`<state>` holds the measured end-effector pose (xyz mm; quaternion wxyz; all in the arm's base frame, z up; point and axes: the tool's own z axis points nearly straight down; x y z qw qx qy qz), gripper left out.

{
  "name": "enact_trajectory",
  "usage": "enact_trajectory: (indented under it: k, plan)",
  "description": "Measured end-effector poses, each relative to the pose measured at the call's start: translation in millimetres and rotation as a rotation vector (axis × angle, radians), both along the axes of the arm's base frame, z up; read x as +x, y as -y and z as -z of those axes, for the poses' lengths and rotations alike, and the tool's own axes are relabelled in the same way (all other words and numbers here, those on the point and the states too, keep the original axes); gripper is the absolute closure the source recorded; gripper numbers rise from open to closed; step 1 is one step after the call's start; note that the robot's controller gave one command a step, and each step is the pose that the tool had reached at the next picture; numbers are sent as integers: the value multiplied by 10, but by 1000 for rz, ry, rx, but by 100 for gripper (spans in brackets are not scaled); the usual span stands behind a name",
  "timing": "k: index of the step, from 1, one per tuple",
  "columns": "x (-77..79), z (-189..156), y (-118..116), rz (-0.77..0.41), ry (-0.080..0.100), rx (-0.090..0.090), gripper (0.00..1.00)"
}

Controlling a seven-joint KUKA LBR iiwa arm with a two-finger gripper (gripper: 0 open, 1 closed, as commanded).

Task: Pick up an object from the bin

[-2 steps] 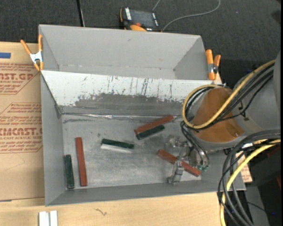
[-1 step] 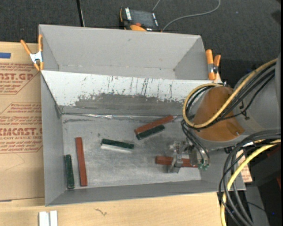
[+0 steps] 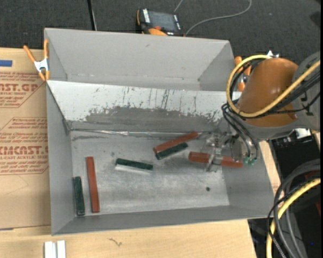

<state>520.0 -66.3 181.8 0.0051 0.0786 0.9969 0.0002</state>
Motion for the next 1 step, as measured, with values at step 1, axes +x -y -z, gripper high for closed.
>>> enact_trajectory:
  k: [1]
  plan:
    - [-188, -1064, 299, 0, 1, -2, 100]
